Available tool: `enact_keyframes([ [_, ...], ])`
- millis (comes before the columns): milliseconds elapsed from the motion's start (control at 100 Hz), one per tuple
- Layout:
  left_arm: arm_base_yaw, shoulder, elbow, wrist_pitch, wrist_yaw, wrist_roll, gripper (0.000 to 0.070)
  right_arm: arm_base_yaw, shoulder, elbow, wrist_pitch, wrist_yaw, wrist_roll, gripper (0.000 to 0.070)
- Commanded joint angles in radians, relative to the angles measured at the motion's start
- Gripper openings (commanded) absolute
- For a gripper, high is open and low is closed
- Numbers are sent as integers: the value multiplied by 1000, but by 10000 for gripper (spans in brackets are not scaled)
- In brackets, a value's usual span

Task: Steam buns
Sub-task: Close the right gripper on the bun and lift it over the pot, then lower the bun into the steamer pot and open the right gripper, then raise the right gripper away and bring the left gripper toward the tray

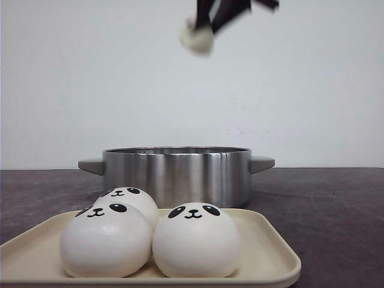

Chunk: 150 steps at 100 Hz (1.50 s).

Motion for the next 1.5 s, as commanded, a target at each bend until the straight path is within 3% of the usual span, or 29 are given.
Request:
enact_keyframes([
  [0,-9,2,11,7,1,-22,625,-2,61,14,34,1,-20,7],
  [300,-13,2,11,7,0,-15,625,-17,285,14,146,5,-14,7],
  [580,-13,2,11,1,1,-15,625,-19,390,14,140,8,-12,19],
  [640,-13,2,11,-1,1,-15,625,-20,393,14,137,14,-11,115],
  [730,-13,2,11,-1,1,-15,625,-19,393,14,137,39,-5,364],
  [790,-13,2,11,-1,1,-15,625,-19,393,14,135,50,-3,425],
  [1070,-22,2,11,-2,1,-15,625,-21,377,27,121,49,60,425],
  [1200,-22,2,11,-3,1,-15,625,-21,365,116,42,49,60,406],
  [1250,-22,2,11,-7,1,-15,625,-21,364,171,-20,56,58,328],
  [1320,-22,2,11,-17,1,-15,624,-18,350,249,-119,57,32,42],
  [1340,-22,2,11,-22,1,-15,624,-16,344,269,-141,56,22,0],
  [1400,-22,6,11,-31,1,-15,611,2,312,311,-190,64,-9,18],
  [1490,-25,24,11,-34,2,-15,528,43,219,320,-213,94,-42,18],
])
